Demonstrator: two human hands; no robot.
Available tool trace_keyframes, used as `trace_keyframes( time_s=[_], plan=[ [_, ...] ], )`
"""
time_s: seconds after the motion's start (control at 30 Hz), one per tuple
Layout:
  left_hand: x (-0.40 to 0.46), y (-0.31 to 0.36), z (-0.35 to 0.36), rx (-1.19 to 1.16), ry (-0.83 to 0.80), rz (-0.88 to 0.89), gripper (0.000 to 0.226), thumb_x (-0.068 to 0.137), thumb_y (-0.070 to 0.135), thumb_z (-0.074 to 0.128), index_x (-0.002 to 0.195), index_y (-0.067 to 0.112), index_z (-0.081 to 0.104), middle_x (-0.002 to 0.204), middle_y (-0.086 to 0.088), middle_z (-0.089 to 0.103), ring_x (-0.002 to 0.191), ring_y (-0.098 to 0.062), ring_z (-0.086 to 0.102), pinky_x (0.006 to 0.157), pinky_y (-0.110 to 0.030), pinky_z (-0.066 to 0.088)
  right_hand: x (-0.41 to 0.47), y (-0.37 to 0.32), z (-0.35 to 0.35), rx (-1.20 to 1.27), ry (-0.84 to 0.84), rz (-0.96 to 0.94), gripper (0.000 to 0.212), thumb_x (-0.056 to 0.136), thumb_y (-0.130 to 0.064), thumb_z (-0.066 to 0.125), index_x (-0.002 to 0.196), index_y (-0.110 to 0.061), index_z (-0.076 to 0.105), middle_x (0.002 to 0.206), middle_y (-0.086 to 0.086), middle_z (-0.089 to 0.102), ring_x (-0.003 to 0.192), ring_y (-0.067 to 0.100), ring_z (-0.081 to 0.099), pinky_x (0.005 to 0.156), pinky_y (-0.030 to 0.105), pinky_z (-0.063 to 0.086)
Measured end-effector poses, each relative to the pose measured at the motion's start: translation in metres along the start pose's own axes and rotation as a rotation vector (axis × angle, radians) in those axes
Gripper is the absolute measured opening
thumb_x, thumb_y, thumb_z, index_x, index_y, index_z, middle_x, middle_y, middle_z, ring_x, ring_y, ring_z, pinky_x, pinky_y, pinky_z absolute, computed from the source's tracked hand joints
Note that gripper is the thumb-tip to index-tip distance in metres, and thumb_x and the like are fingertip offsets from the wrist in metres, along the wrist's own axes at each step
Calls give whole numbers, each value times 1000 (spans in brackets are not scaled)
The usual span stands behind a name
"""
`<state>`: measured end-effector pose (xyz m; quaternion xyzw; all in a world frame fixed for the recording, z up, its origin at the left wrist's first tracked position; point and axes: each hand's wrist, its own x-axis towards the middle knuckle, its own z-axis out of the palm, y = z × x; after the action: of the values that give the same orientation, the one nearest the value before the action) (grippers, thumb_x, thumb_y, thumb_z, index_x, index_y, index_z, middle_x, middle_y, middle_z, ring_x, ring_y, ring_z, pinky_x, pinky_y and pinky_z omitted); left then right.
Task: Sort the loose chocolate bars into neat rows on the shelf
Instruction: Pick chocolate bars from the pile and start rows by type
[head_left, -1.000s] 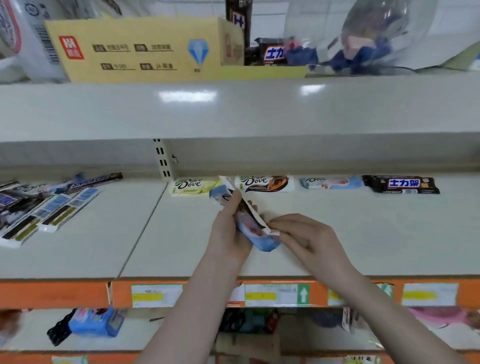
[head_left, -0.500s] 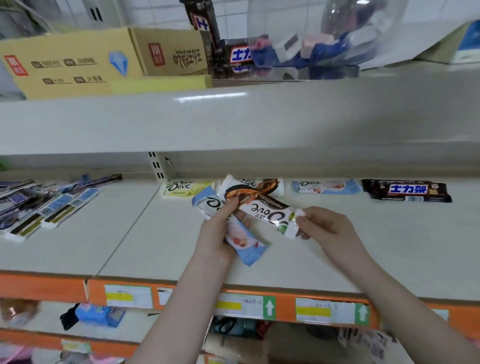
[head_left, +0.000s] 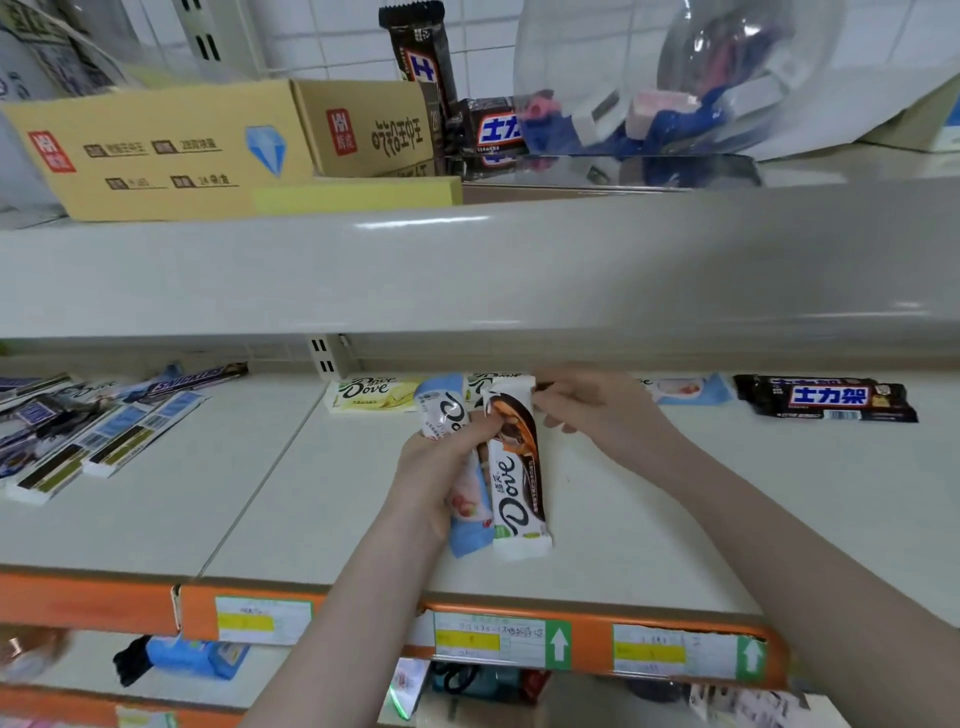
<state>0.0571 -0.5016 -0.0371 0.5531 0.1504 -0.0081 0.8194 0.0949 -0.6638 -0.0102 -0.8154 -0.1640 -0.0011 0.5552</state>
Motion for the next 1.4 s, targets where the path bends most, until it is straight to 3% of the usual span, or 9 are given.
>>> trace_keyframes(
  time_s=[0.2, 0.27, 0.43, 0.6, 0.73, 0.9, 1.1, 1.23, 1.4],
  plan=[
    [6, -2, 1, 43, -57, 0, 22, 71, 3, 74, 93, 2, 72, 85, -15, 74, 71, -23, 72, 55, -23, 54, 14, -6, 6, -131, -17, 27, 8, 80, -19, 66, 85, -24, 70, 63, 0, 65, 48, -1, 55, 52, 12, 41],
    [6, -2, 3, 36, -80, -2, 21, 71, 2, 73, 92, 2, 72, 84, -14, 74, 70, -21, 72, 54, -22, 53, 13, -3, 5, -86, -35, 58, 15, 80, -16, 66, 74, -29, 66, 51, -10, 60, 41, -4, 52, 45, 8, 38],
    [7, -2, 0, 46, -152, -55, 19, 73, 3, 72, 92, 2, 72, 83, -12, 74, 68, -19, 71, 54, -22, 53, 12, 3, -4, 119, 90, 111, 10, 81, -7, 65, 73, -13, 63, 60, 6, 56, 46, 6, 55, 47, 15, 47],
    [9, -1, -4, 97, -182, -90, 18, 74, 5, 72, 92, 5, 70, 81, -8, 75, 66, -16, 71, 54, -20, 53, 9, 5, -18, 449, 243, 200, 3, 83, -9, 63, 81, -7, 65, 70, 10, 66, 59, 16, 64, 60, 23, 58],
    [11, -2, -6, 66, -146, -68, 19, 74, 0, 69, 93, 3, 68, 72, -6, 73, 58, -14, 68, 50, -18, 51, -1, 13, -27, 430, 226, 243, 20, 83, -6, 62, 101, 1, 60, 75, 15, 59, 51, 15, 61, 57, 21, 57],
    [16, 4, -17, 55, -102, -32, 33, 72, 7, 72, 105, 1, 68, 95, -13, 74, 76, -21, 70, 55, -21, 54, -14, 21, -31, 107, 88, 181, 26, 78, -5, 67, 102, -15, 64, 70, 6, 54, 57, 8, 60, 60, 17, 54],
    [17, 6, -18, 80, -130, -76, 29, 70, 6, 73, 99, 2, 71, 93, -15, 74, 76, -25, 72, 58, -24, 54, -25, 24, -20, -368, -90, -189, 41, 68, -29, 78, 106, -33, 64, 99, -17, 61, 92, -6, 53, 79, 2, 34],
    [18, 2, -19, 105, -110, -96, 30, 70, 8, 74, 99, 3, 70, 92, -14, 74, 76, -25, 71, 65, -26, 56, -22, 30, -14, -680, -113, -342, 47, 72, -30, 75, 116, -21, 63, 107, -4, 66, 100, 12, 57, 91, 22, 39],
    [20, -2, -22, -47, -61, -134, 17, 75, 9, 72, 91, 6, 69, 74, -8, 73, 57, -17, 68, 51, -22, 53, -14, 35, -6, -765, -74, -394, 42, 74, -25, 71, 115, -18, 63, 106, 0, 68, 101, 20, 60, 89, 33, 45]
  ],
)
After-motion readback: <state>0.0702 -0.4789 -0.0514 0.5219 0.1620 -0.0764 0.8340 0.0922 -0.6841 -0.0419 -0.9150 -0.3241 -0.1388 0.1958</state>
